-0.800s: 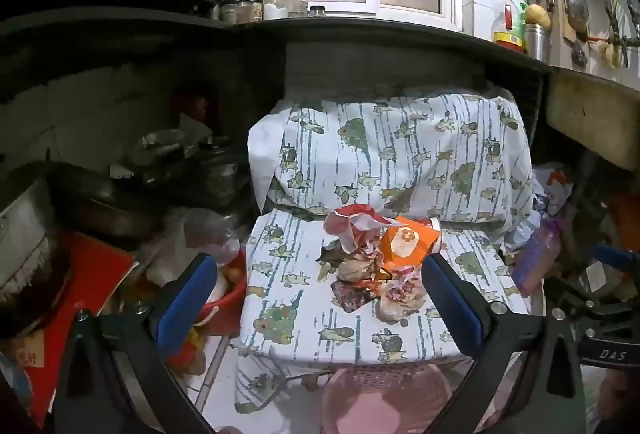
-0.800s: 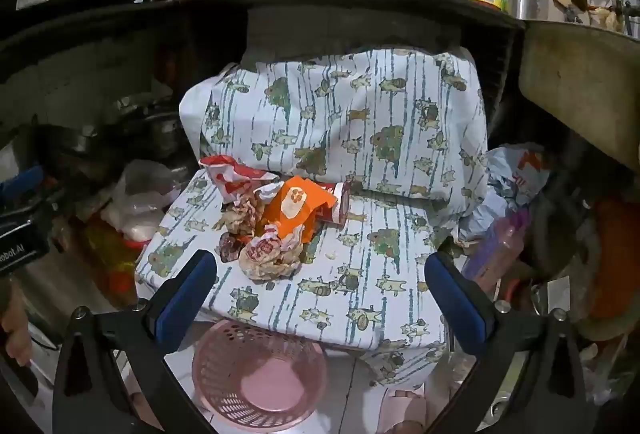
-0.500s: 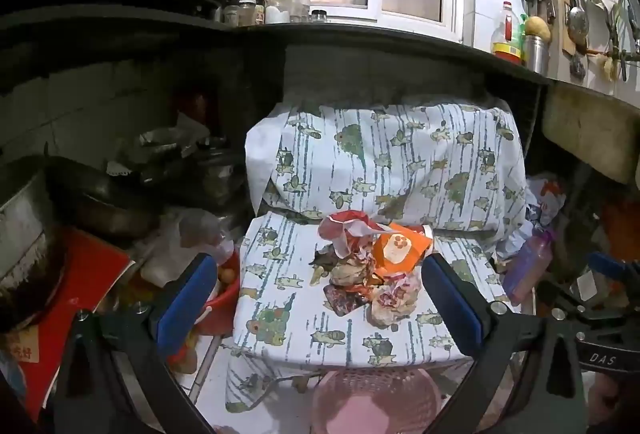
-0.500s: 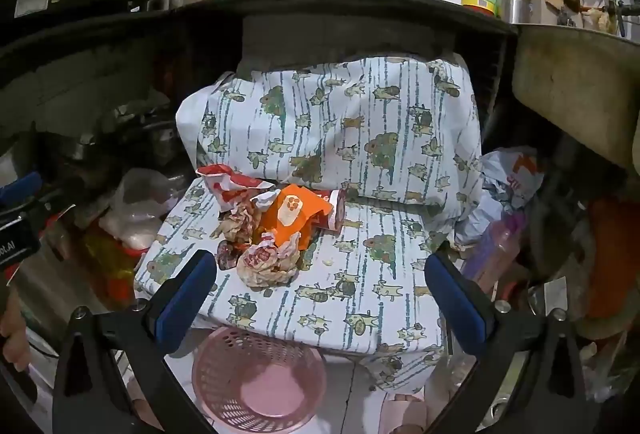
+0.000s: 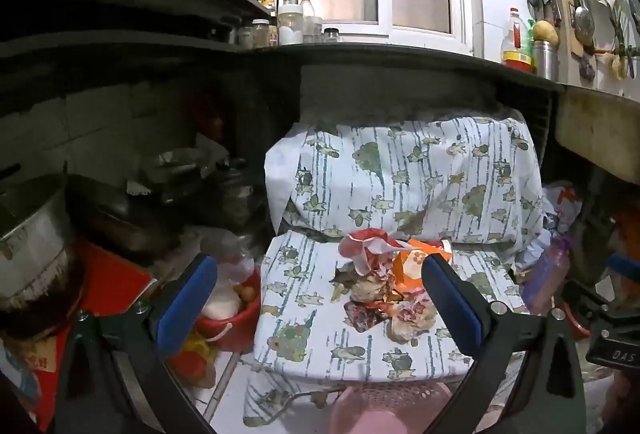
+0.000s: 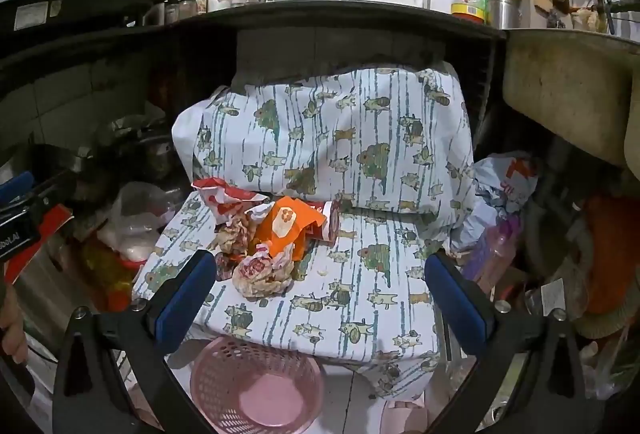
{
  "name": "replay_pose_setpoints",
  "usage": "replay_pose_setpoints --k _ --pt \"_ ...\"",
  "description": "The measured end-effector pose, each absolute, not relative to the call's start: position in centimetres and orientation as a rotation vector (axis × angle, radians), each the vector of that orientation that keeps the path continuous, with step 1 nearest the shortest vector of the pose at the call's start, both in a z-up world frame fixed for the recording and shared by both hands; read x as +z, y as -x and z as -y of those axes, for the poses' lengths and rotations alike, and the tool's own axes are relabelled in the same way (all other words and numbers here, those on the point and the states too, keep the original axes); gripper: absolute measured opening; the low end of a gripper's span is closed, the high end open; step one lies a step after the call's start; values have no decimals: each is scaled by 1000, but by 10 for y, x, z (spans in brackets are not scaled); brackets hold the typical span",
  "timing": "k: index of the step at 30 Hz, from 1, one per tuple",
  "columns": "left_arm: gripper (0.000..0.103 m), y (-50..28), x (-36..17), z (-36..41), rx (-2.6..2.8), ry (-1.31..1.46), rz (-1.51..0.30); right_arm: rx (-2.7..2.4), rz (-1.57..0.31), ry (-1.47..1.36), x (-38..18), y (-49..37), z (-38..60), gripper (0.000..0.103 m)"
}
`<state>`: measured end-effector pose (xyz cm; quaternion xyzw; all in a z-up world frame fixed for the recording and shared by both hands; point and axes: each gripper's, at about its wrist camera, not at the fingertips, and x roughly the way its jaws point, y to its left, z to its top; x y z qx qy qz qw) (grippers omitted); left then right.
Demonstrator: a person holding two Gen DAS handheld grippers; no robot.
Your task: Collect trash
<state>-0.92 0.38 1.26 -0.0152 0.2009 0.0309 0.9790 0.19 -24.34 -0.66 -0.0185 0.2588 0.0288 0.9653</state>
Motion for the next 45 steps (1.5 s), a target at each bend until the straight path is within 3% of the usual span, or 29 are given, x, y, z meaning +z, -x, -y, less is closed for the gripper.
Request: replay_pose_setpoints --k 13,15,18,32,37,45 --pt "103 17 24 -6 72 7 -390 54 -474 32 5 7 243 103" --pt "103 12 33 0 191 -58 -485 61 -488 17 16 9 243 103" --pt "103 13 52 -3 158 5 -574 157 -487 -74 48 16 251 103" --pt "103 71 202 10 147 -30 -301 20 -254 43 204 82 267 103" --pt "103 102 223 10 130 -31 -256 25 -208 14 208 97 271 103" --pt "103 113 203 18 72 -44 -306 34 -218 46 197 98 260 103"
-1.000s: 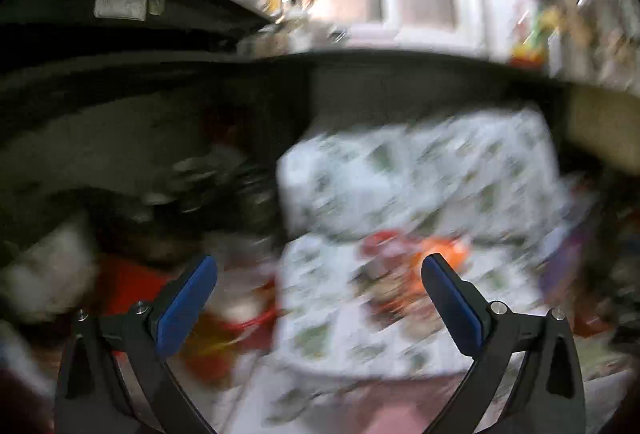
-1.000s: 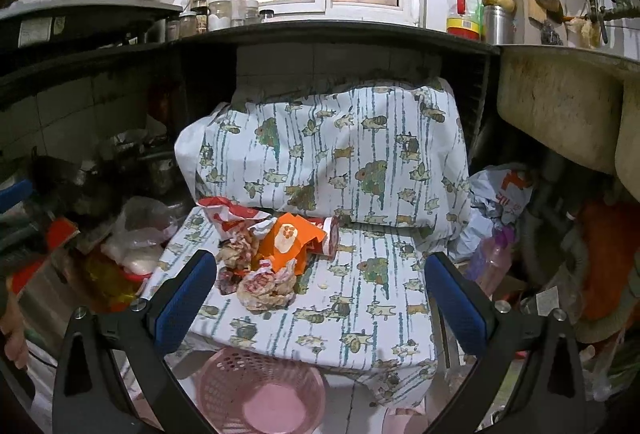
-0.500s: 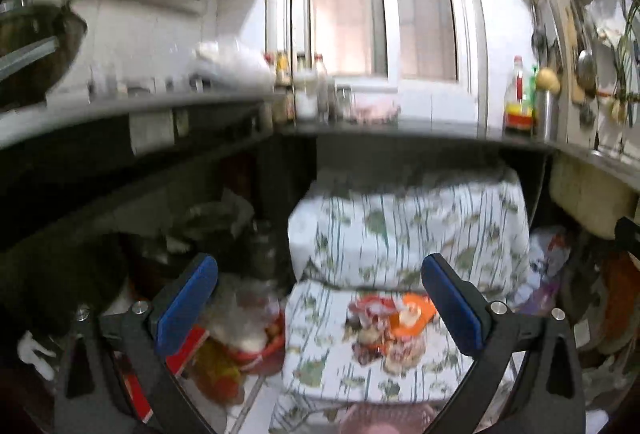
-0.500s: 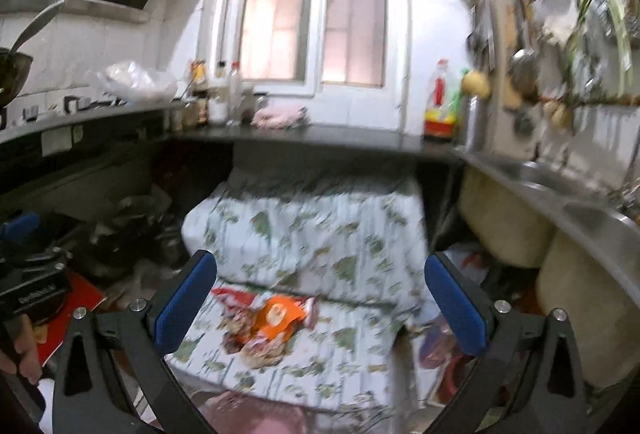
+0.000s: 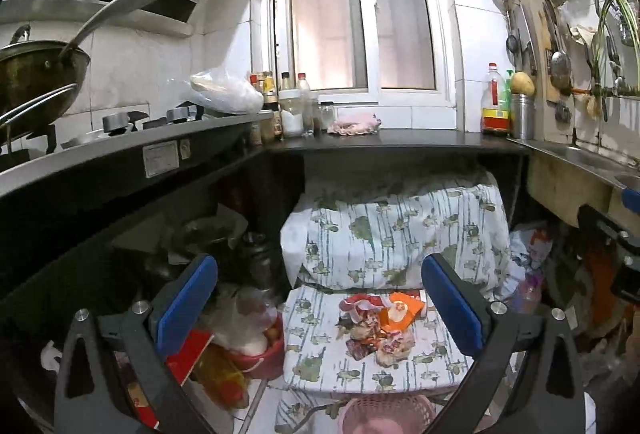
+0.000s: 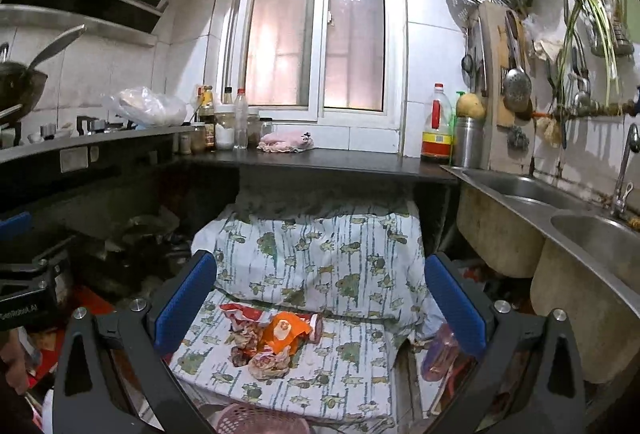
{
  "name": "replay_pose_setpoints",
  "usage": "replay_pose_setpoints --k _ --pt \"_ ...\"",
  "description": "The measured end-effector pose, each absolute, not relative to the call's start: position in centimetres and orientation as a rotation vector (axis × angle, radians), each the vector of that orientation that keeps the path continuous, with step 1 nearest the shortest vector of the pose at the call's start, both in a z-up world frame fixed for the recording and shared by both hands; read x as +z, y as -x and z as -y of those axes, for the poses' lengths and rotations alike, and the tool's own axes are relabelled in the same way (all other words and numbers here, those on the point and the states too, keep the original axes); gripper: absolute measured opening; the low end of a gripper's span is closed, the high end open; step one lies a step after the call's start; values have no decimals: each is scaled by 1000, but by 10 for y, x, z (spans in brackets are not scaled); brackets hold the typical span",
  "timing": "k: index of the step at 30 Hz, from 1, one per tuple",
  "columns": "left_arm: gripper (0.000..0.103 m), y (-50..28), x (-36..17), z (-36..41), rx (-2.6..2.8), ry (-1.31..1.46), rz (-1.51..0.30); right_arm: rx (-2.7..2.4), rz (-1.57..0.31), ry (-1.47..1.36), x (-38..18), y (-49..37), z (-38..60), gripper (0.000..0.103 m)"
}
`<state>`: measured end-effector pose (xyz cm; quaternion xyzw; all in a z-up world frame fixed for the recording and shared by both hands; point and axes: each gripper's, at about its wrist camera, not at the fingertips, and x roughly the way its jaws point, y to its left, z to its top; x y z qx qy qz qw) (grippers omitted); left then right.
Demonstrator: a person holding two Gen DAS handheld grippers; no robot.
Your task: Collect trash
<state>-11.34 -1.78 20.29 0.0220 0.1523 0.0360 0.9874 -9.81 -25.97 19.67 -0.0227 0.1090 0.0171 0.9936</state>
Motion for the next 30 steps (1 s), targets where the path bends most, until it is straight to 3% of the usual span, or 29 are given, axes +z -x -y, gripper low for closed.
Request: replay_pose_setpoints --k 30 --pt "103 119 195 6 116 -34 -237 13 -239 66 178 93 242 103"
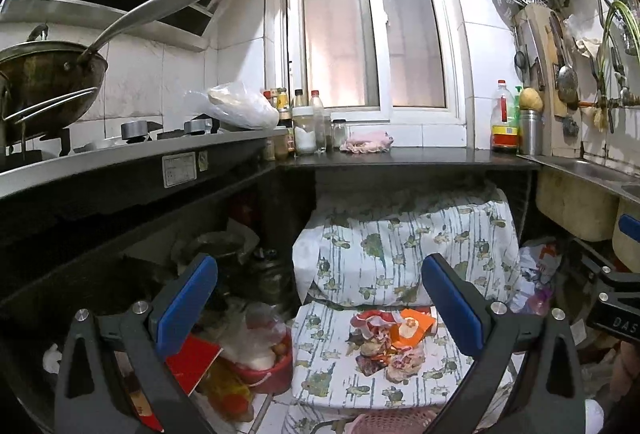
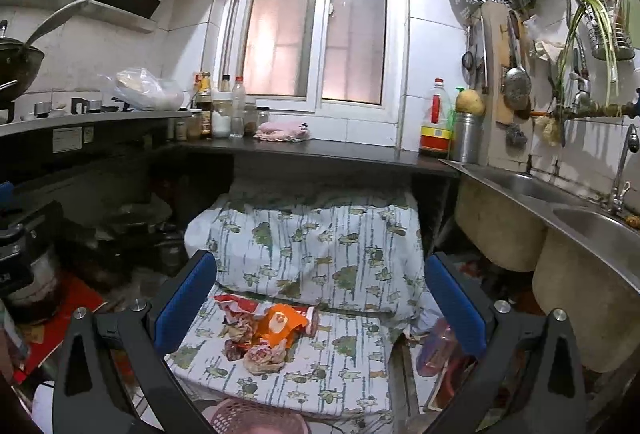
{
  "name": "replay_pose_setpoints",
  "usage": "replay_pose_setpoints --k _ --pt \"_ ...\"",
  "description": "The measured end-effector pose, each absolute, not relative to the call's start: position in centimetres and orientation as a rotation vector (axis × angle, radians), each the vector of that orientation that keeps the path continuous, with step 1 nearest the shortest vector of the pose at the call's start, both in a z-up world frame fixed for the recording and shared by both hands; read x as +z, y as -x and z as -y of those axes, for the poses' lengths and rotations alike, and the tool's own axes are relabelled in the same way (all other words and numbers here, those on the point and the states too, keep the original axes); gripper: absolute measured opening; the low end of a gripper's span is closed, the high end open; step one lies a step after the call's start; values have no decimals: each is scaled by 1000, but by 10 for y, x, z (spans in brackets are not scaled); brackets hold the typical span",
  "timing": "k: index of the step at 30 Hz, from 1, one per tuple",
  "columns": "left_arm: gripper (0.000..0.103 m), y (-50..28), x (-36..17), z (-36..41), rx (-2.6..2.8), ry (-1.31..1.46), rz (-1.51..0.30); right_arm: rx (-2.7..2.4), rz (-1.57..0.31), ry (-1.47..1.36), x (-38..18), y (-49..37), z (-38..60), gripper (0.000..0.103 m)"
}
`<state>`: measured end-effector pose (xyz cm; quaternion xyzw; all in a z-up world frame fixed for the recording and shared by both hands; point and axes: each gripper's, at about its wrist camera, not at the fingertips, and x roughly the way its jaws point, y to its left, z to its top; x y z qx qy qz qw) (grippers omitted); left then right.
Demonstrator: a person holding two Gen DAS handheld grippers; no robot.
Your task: Collect trash
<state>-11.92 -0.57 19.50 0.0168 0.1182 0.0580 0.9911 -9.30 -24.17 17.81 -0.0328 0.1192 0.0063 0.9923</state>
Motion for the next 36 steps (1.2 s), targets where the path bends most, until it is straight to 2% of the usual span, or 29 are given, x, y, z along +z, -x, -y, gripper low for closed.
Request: replay_pose_setpoints --k 36 --pt "103 87 181 -6 66 31 -275 35 -242 81 166 79 243 103"
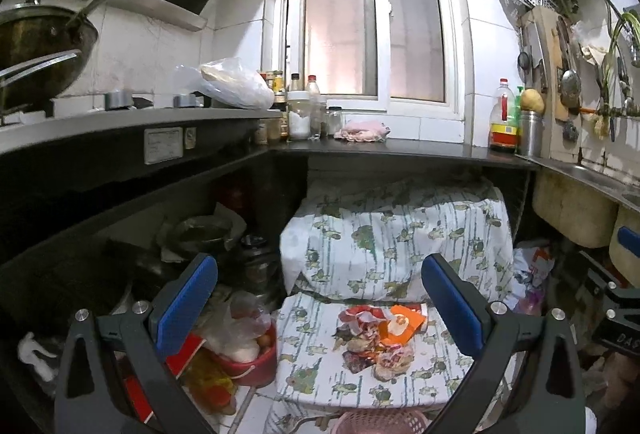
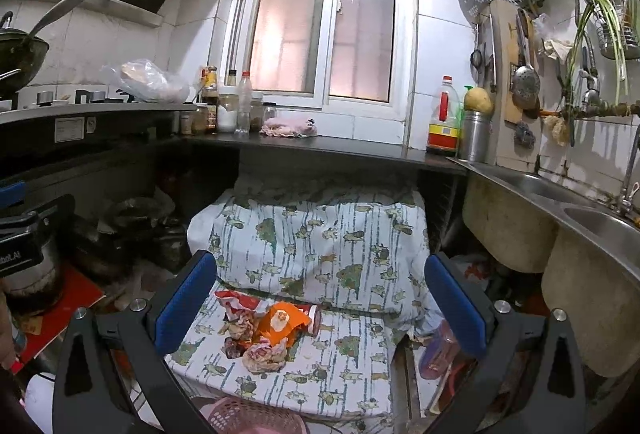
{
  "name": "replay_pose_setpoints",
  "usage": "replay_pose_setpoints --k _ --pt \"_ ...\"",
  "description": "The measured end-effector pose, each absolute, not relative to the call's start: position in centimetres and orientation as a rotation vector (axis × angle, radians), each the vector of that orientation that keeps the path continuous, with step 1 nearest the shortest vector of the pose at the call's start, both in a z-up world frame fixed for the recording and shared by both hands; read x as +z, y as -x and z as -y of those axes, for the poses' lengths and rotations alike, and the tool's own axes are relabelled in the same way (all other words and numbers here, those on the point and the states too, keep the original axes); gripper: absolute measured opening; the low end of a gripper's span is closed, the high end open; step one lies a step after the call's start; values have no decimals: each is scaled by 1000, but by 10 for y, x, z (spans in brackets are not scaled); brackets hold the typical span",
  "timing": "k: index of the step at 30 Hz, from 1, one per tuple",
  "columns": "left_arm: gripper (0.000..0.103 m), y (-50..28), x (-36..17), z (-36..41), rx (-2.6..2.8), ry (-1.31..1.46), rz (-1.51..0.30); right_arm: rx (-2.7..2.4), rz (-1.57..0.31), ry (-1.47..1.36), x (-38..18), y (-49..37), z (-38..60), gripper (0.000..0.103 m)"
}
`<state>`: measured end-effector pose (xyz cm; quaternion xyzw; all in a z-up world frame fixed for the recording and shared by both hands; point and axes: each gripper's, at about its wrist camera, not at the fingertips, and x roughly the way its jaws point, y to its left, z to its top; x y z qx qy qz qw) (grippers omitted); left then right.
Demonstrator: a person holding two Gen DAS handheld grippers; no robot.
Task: Collect trash
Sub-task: 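Grasp crumpled paper with the right tool while the left tool grasps a red wrapper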
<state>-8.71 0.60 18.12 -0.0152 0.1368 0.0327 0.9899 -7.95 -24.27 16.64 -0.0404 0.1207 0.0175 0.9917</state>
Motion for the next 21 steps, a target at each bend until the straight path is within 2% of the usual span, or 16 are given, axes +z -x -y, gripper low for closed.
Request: replay_pose_setpoints --k 3,5,6,7,9,11,15,18,19,20,21 --pt "103 67 175 -3 50 11 -302 64 -269 108 155 60 239 93" --pt "103 48 170 1 50 3 -308 60 -300 153 145 44 232 77" --pt "102 34 167 1 36 9 -324 51 -312 161 141 34 231 74" --pt "99 26 164 2 19 13 -334 49 -327 161 136 26 230 67" --pt "84 0 154 4 -26 16 -380 87 -389 150 124 4 230 57" --pt "83 -24 142 4 -29 29 -405 111 -435 110 111 -16 235 47" --pt "82 -64 114 1 -30 78 -420 146 -515 39 74 -62 242 47" --pt "82 -100 85 -4 -48 83 -455 166 -609 27 41 -94 242 62" --pt "82 -109 78 -4 -53 83 -477 179 -645 24 29 -106 242 72" --pt "82 -124 67 -5 -61 86 -517 186 -679 20 18 -117 242 76" --pt "82 -145 53 -7 -67 90 -579 191 -706 15 7 -128 242 76"
